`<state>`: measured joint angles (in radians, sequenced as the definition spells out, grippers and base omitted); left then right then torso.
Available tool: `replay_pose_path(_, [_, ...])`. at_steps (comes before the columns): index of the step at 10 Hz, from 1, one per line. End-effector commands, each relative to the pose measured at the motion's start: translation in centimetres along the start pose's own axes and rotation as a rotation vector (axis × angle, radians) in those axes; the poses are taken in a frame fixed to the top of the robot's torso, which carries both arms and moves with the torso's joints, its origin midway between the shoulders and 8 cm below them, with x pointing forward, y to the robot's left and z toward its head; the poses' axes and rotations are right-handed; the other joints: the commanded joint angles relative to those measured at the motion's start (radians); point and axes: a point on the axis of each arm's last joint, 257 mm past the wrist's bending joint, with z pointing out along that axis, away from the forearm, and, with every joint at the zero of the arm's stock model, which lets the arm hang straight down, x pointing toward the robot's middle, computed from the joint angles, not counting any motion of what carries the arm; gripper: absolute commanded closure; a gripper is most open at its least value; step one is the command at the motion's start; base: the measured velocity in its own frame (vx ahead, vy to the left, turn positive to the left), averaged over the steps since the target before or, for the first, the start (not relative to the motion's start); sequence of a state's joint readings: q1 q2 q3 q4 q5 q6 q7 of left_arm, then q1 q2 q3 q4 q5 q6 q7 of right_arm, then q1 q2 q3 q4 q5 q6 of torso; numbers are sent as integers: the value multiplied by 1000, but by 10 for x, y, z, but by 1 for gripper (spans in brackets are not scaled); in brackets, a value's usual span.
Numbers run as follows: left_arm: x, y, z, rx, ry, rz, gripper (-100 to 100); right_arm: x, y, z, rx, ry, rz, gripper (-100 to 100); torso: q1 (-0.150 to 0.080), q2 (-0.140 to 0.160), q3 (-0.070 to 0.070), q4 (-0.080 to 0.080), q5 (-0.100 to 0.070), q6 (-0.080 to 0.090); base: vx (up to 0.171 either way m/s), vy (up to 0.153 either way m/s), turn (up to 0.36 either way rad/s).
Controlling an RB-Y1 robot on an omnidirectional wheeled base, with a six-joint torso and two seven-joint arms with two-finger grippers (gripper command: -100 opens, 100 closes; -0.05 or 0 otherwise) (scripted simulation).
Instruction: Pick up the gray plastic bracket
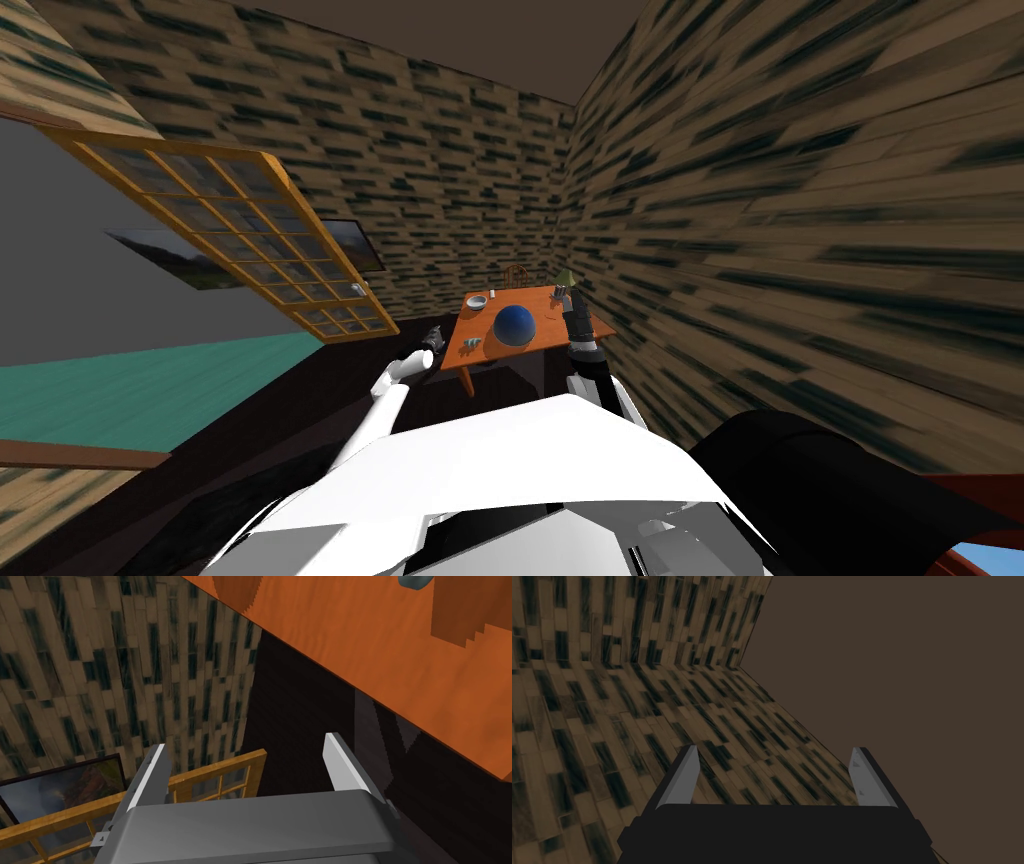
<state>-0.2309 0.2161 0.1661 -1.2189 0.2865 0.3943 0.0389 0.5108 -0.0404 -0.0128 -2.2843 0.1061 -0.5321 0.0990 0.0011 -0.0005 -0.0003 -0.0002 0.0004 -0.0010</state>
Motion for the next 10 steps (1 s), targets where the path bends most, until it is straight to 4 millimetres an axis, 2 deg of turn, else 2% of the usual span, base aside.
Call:
replay_pose_path(1, [-2,12,3,-21,-6,-2,-100,0,0,0,0,0,0,0,0,0,0,0,0,0,2,3,21])
replay_pose_path(2, [-3,9,10,-57,-10,-3,-100,0,0,0,0,0,0,0,-1,0,0,0,0,0,2,13,-209])
replay_pose_path(3, [-8,25,11,-88,-20,-7,-100,0,0,0,0,0,0,0,-1,0,0,0,0,1,1,24,-149])
replay_pose_path(4, [-12,26,18,-125,-31,-9,-100,0,0,0,0,0,0,0,0,0,0,0,0,0,-3,34,-233])
replay_pose_path(5, [-16,41,17,-162,-37,-12,-100,0,0,0,0,0,0,0,0,0,0,0,0,1,-3,36,-98])
replay_pose_path(6, [-18,34,22,-186,-44,-11,-100,0,0,0,0,0,0,0,1,0,0,0,0,0,1,29,-189])
replay_pose_path(7, [-23,54,21,-230,-54,-16,-100,0,0,0,0,0,0,0,1,0,0,0,0,1,2,27,-127])
replay_pose_path(8, [-25,61,21,-243,-58,-17,-100,0,0,0,0,0,0,0,0,0,0,0,0,0,-2,13,7])
replay_pose_path(9, [-27,54,24,-272,-64,-16,-100,0,0,0,0,0,0,0,0,0,0,0,0,0,-3,18,-191])
replay_pose_path(10, [-32,71,23,-306,-74,-21,-100,0,0,0,0,0,0,0,0,0,0,0,0,1,0,25,-149])
